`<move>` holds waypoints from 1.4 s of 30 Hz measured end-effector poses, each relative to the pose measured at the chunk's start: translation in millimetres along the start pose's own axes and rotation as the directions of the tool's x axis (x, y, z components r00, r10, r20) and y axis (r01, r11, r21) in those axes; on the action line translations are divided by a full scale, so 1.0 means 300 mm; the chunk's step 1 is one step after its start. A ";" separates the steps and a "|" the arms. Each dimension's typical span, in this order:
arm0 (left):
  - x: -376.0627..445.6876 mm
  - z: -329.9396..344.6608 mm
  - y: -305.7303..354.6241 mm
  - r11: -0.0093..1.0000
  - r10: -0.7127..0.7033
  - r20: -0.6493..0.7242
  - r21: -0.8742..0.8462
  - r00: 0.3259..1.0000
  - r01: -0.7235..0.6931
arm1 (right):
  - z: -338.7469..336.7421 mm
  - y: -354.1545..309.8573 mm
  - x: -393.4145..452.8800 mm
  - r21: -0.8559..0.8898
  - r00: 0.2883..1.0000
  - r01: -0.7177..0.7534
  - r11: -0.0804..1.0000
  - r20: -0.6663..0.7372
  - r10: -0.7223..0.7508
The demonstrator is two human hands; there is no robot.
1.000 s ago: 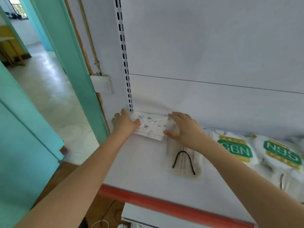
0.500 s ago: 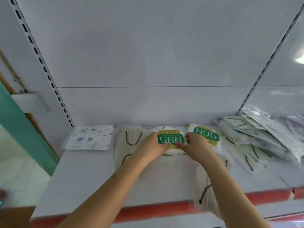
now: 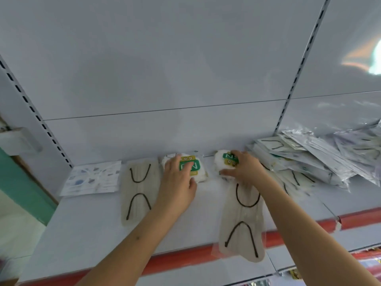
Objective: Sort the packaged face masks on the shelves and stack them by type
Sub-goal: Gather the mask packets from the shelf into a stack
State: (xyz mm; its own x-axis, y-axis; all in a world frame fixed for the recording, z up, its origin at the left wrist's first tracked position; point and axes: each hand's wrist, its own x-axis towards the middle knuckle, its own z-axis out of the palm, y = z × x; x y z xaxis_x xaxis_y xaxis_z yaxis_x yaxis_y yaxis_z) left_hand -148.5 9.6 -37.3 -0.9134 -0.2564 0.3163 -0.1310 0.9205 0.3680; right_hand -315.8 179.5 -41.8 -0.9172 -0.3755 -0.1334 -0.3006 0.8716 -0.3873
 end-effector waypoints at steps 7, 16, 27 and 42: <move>0.025 0.022 0.106 0.916 0.022 0.015 -0.400 1.000 -0.014 | -0.018 0.027 0.011 0.197 0.960 0.112 0.974 -0.276 -0.055; 0.232 -0.055 0.164 0.146 -0.273 0.394 -0.885 0.877 0.443 | -0.112 -0.089 -0.068 0.099 0.612 0.674 0.732 -0.630 -0.478; 0.169 -0.085 -0.066 0.546 -0.540 0.022 -0.751 0.841 0.371 | 0.027 -0.238 -0.028 0.844 0.999 0.033 0.536 -0.045 0.010; -0.111 -0.038 0.196 0.966 0.195 0.297 -0.222 0.935 -0.131 | -0.093 0.098 -0.156 -0.308 0.974 0.068 0.949 0.227 0.004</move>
State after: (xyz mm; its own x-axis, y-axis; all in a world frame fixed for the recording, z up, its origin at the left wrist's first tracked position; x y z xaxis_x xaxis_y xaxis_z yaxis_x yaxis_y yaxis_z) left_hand -121.3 68.9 -16.4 -0.9938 0.0277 0.1076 0.0789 0.8577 0.5081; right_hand -288.9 231.5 -21.5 -0.8350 -0.4336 -0.3388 -0.4281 0.8987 -0.0952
